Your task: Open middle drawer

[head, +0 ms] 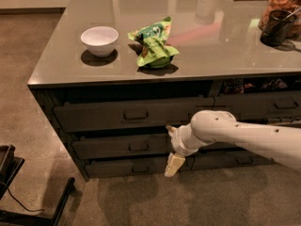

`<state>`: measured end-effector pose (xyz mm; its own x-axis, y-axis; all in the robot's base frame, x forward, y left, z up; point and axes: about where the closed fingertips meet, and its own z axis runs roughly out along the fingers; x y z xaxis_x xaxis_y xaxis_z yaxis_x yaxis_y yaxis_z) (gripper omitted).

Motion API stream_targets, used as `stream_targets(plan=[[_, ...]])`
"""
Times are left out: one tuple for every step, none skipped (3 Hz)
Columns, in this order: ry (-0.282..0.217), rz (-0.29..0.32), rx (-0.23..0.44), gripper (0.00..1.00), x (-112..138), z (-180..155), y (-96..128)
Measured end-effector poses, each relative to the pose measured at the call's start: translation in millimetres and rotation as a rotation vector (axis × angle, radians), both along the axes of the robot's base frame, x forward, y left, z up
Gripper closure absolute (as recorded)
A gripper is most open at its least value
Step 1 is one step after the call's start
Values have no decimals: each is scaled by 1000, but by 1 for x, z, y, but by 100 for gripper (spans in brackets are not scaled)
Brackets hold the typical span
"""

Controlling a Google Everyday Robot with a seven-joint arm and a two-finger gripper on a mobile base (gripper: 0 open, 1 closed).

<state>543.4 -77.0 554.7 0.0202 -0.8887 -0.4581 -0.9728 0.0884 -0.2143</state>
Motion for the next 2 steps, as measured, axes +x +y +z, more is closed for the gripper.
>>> stream_targets(plan=[[1, 0, -1, 0, 0, -1, 0], [-9, 1, -9, 0, 1, -22, -1]])
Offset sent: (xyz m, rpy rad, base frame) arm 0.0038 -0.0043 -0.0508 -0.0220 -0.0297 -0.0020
